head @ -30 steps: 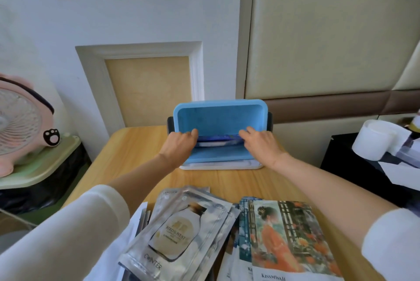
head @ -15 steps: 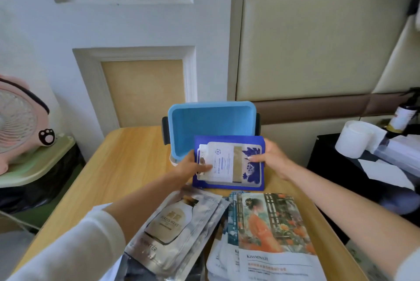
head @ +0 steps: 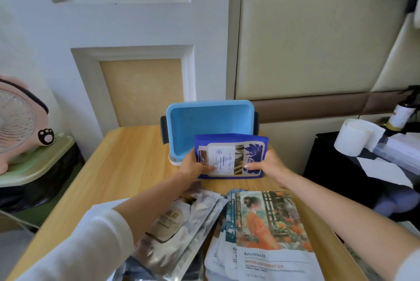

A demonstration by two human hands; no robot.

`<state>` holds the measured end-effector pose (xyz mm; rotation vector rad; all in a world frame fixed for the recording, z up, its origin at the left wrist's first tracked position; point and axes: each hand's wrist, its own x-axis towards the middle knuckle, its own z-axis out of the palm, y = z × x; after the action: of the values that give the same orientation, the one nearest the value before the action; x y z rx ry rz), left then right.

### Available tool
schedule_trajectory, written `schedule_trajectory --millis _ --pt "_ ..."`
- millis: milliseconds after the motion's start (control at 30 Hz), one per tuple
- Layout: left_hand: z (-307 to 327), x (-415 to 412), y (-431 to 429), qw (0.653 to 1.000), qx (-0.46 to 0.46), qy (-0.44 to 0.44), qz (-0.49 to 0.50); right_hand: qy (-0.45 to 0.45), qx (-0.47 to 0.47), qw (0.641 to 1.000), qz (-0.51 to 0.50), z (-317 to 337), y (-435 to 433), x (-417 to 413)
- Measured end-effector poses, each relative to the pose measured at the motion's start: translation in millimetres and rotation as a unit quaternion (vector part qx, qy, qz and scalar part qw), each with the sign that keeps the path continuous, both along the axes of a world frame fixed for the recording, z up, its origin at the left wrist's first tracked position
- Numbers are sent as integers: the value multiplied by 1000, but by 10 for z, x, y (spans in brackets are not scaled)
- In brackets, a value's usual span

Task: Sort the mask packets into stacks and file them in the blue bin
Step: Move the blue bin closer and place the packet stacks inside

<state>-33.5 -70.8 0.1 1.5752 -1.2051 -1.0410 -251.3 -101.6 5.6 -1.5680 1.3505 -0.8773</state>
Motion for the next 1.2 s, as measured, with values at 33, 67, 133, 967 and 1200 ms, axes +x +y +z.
schedule_trajectory --millis 33,67,133,967,1200 --pt "-13 -4 -1 1000 4 -1 3 4 9 1000 12 16 -9 -17" --pt "-6 -13 1 1000 5 -4 6 -13 6 1000 21 78 -25 -33" --pt "14 -16 -10 1000 5 -5 12 -48 -46 997 33 327 -47 -44" --pt "71 804 -279 981 38 -97 165 636 -443 621 120 699 -299 931" --pt "-36 921 -438 981 -10 -139 136 673 -401 596 174 282 -532 1092"
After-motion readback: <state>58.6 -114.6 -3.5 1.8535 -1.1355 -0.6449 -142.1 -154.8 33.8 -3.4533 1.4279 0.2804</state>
